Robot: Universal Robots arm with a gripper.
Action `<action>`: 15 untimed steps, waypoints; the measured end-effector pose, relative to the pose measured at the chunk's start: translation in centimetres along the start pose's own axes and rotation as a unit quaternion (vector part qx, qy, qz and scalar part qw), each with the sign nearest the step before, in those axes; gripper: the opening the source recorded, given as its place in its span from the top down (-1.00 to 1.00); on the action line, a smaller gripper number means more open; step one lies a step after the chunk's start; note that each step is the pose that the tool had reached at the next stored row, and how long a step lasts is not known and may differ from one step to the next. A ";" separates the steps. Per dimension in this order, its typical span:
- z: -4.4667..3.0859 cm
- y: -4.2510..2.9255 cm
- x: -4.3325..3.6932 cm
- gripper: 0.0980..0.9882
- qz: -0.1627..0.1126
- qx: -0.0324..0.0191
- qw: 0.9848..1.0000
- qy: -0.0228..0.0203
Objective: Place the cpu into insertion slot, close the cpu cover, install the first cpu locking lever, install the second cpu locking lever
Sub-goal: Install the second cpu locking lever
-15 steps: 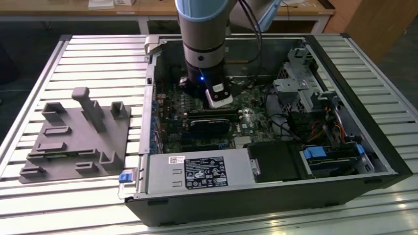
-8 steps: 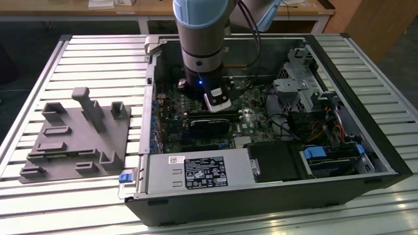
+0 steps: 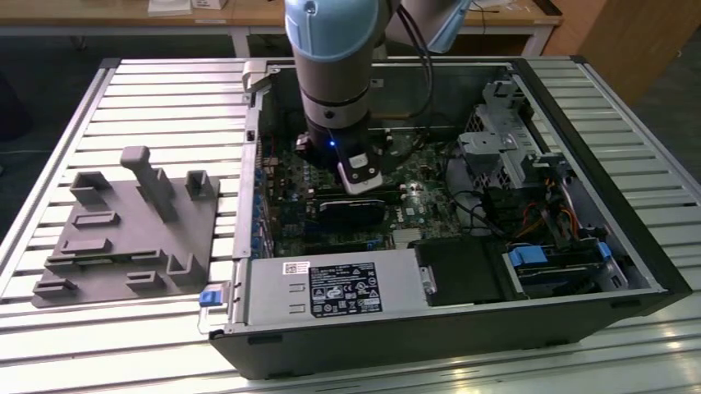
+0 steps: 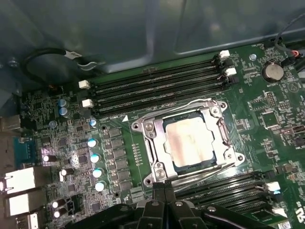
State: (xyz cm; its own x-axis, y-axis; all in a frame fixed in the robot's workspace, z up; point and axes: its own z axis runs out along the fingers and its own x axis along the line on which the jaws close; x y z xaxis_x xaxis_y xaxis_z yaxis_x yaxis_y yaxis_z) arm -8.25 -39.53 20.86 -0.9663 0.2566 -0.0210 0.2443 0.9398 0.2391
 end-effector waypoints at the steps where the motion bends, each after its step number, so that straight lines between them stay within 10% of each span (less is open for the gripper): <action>1: 0.06 -0.07 0.00 0.98 0.000 -0.002 1.000 0.000; 8: 0.47 -0.54 0.05 0.98 0.002 -0.018 1.000 0.005; 15: 0.99 -0.83 0.26 0.98 0.002 -0.024 1.000 0.006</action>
State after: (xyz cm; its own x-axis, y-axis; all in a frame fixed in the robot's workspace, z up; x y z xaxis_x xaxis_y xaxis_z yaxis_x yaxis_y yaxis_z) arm -8.62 -40.03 19.70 -0.9663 0.2574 -0.0081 0.2444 0.9265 0.2861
